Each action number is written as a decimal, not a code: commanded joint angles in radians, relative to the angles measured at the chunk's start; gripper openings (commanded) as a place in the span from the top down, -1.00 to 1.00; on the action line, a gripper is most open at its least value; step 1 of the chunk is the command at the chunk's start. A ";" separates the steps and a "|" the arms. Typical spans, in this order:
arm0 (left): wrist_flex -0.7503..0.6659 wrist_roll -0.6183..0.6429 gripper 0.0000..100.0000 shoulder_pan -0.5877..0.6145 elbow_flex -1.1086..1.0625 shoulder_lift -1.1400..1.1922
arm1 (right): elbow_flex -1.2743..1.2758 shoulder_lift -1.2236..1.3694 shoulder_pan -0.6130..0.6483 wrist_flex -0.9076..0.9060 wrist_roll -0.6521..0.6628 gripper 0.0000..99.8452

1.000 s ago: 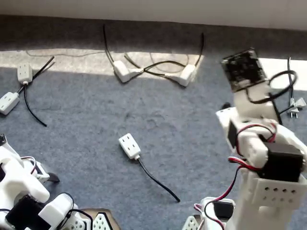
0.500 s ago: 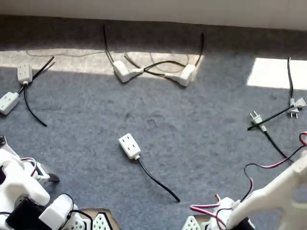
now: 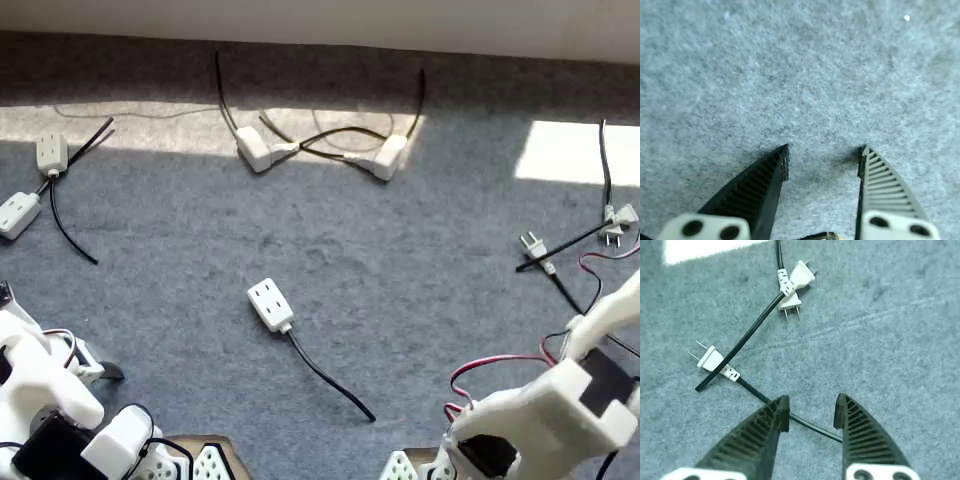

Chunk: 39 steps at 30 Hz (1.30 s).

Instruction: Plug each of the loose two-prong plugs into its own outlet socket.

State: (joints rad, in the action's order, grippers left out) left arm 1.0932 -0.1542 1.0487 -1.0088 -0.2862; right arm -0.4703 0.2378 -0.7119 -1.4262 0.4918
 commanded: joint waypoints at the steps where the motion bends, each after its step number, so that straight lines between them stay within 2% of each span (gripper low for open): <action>1: -0.038 0.008 0.55 -0.001 -0.004 -0.010 | -0.176 0.116 0.053 -0.002 -0.021 0.68; 7: -0.038 0.009 0.55 -0.005 -0.004 -0.010 | -0.409 0.366 0.073 0.088 -0.173 0.68; 17: -0.038 0.009 0.55 -0.005 -0.004 -0.010 | -0.854 0.768 0.119 0.119 -0.173 0.68; 20: -0.038 0.009 0.55 -0.005 -0.004 -0.010 | -0.958 0.881 0.116 0.183 -0.175 0.68; 31: -0.038 0.009 0.55 -0.005 -0.002 -0.010 | -0.995 1.052 0.111 0.283 -0.167 0.69; 36: -0.038 0.009 0.55 -0.005 -0.002 -0.010 | -0.995 1.058 0.096 0.277 -0.089 0.82; 39: -0.038 0.009 0.55 -0.005 -0.002 -0.010 | -0.993 1.061 0.070 0.275 -0.086 0.82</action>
State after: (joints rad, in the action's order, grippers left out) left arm 1.0902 -0.1542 1.0487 -1.0088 -0.2862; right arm -1.4293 1.3042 -0.6168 -1.1561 0.3874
